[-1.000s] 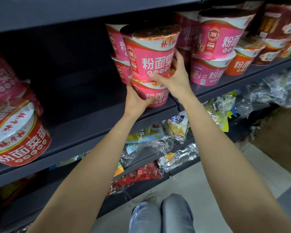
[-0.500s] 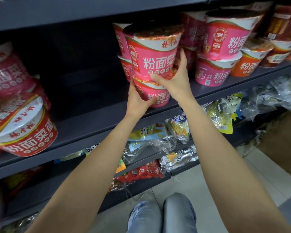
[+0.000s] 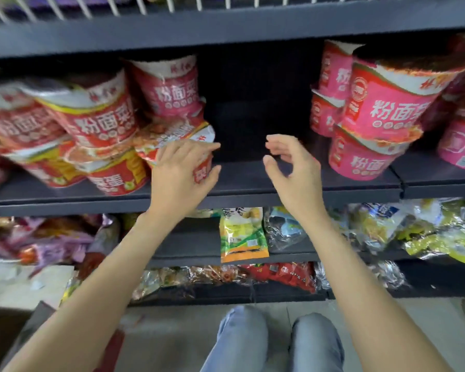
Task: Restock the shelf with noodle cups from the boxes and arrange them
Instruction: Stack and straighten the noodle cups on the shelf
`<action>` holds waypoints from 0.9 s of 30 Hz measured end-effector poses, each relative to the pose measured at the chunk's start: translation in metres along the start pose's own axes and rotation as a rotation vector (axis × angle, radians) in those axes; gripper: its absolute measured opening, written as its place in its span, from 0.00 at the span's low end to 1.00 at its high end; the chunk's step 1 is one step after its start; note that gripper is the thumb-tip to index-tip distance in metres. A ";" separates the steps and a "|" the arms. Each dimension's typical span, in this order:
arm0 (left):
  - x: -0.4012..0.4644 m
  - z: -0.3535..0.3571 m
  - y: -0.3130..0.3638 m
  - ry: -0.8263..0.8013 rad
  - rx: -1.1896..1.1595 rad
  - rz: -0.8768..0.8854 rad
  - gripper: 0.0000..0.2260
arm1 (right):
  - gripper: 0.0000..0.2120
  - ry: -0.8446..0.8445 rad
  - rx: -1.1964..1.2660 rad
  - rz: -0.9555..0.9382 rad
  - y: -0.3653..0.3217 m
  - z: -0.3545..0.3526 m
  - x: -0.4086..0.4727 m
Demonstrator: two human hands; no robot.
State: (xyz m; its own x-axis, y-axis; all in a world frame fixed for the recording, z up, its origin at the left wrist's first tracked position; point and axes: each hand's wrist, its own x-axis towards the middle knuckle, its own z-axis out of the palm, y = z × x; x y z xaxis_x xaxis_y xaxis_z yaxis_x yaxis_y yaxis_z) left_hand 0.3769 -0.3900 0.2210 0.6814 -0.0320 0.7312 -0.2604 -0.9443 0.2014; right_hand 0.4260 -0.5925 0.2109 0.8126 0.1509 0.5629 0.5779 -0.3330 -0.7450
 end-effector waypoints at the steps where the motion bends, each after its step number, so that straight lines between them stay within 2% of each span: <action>1: 0.003 -0.001 -0.017 -0.026 0.093 -0.014 0.18 | 0.18 -0.101 0.015 0.012 -0.004 0.017 0.006; 3: 0.008 0.000 -0.044 -0.161 0.206 -0.054 0.25 | 0.24 -0.304 0.072 0.074 -0.010 0.049 0.020; 5: 0.011 0.001 -0.060 -0.270 0.221 -0.071 0.28 | 0.25 -0.407 0.139 0.128 -0.011 0.079 0.032; 8: 0.012 -0.002 -0.071 -0.273 0.244 -0.019 0.27 | 0.19 -0.329 0.109 0.134 -0.004 0.103 0.044; 12: 0.012 0.001 -0.075 -0.222 0.259 0.038 0.25 | 0.18 -0.115 0.022 0.079 0.010 0.107 0.077; 14: 0.012 0.002 -0.075 -0.200 0.255 0.056 0.25 | 0.16 -0.086 0.039 0.110 0.015 0.112 0.103; 18: 0.014 0.001 -0.077 -0.185 0.269 0.087 0.25 | 0.11 -0.081 -0.116 0.136 0.031 0.132 0.141; 20: 0.014 0.002 -0.077 -0.185 0.272 0.090 0.25 | 0.13 -0.112 -0.129 0.223 0.037 0.140 0.154; 24: 0.015 0.002 -0.077 -0.188 0.279 0.092 0.24 | 0.20 -0.313 -0.006 0.492 0.035 0.153 0.176; 27: 0.014 0.002 -0.076 -0.182 0.279 0.092 0.24 | 0.17 -0.316 0.084 0.561 0.032 0.160 0.184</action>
State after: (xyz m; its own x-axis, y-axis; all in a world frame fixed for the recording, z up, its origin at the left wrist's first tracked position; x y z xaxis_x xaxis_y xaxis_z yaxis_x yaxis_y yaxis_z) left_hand 0.4078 -0.3196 0.2144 0.7809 -0.1555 0.6050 -0.1466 -0.9871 -0.0645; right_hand 0.6062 -0.4266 0.2329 0.9683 0.2461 -0.0430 0.0525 -0.3685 -0.9281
